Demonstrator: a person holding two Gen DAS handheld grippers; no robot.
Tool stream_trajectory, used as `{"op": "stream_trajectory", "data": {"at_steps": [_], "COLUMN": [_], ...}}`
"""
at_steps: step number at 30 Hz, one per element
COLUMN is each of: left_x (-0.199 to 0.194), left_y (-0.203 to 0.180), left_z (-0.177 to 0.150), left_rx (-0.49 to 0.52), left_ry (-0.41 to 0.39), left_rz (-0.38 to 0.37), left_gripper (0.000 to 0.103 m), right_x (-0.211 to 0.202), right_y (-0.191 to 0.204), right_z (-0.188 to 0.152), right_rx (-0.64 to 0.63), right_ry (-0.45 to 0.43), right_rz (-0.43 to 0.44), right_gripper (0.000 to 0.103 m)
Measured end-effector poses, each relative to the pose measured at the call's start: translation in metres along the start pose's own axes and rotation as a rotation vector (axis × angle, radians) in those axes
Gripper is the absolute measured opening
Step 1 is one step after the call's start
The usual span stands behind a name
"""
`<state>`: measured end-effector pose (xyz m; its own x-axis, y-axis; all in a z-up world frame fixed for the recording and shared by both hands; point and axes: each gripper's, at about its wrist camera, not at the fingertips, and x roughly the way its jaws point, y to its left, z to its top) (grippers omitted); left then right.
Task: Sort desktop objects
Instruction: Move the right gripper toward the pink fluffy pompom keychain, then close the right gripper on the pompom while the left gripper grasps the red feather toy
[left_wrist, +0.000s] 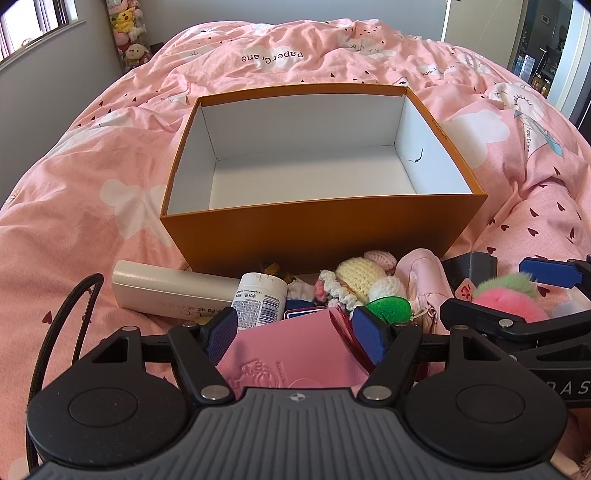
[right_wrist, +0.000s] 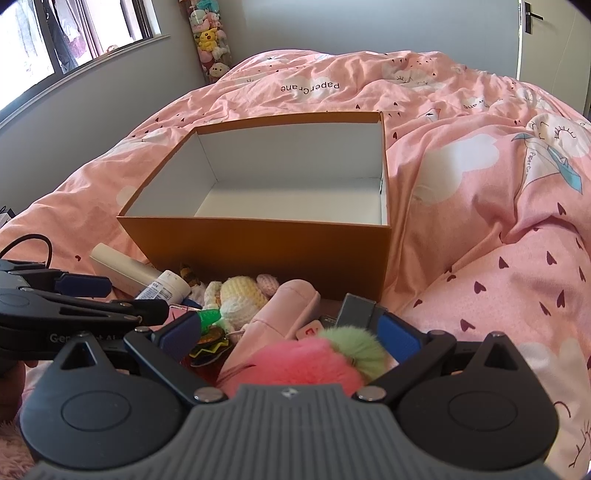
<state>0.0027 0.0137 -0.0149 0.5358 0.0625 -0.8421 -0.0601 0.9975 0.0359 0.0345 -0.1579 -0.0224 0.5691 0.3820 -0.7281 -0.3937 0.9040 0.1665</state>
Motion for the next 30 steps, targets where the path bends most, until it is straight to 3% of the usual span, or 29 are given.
{"op": "stream_trajectory", "data": {"at_steps": [7,12,14,16,20,23,26,30], "left_x": [-0.001,-0.008,-0.011,-0.013,-0.015,-0.018,-0.021,-0.017], "left_y": [0.0,0.0,0.002,0.003,0.004,0.0,-0.012,-0.028], "left_z": [-0.001,0.001,0.003,0.005,0.006,0.006,0.002,-0.008], "left_rx": [0.007,0.027,0.028,0.035,0.06,0.067,0.126,0.23], "left_ry": [-0.007,-0.035,-0.036,-0.026,0.022,0.047,0.057,0.141], "left_rz": [-0.023,-0.092,-0.124,-0.165,-0.272,-0.337,-0.344,-0.368], "left_gripper": [0.081,0.081,0.067,0.06,0.045,0.045,0.045,0.045], "right_x": [-0.004,-0.013,-0.016,-0.019,-0.025,-0.03,-0.03,-0.021], "right_y": [-0.003,-0.017,-0.024,-0.034,-0.05,-0.051,-0.046,-0.038], "right_z": [0.001,0.005,0.006,0.006,0.003,-0.002,-0.01,-0.019], "right_rx": [0.007,0.008,0.021,0.055,0.122,0.142,0.134,0.123], "right_ry": [-0.022,-0.035,-0.029,-0.017,0.017,0.053,0.091,0.132], "right_rz": [-0.007,-0.045,-0.052,-0.053,-0.028,0.018,0.057,0.068], "right_gripper": [0.102,0.096,0.085,0.077,0.069,0.068,0.07,0.074]}}
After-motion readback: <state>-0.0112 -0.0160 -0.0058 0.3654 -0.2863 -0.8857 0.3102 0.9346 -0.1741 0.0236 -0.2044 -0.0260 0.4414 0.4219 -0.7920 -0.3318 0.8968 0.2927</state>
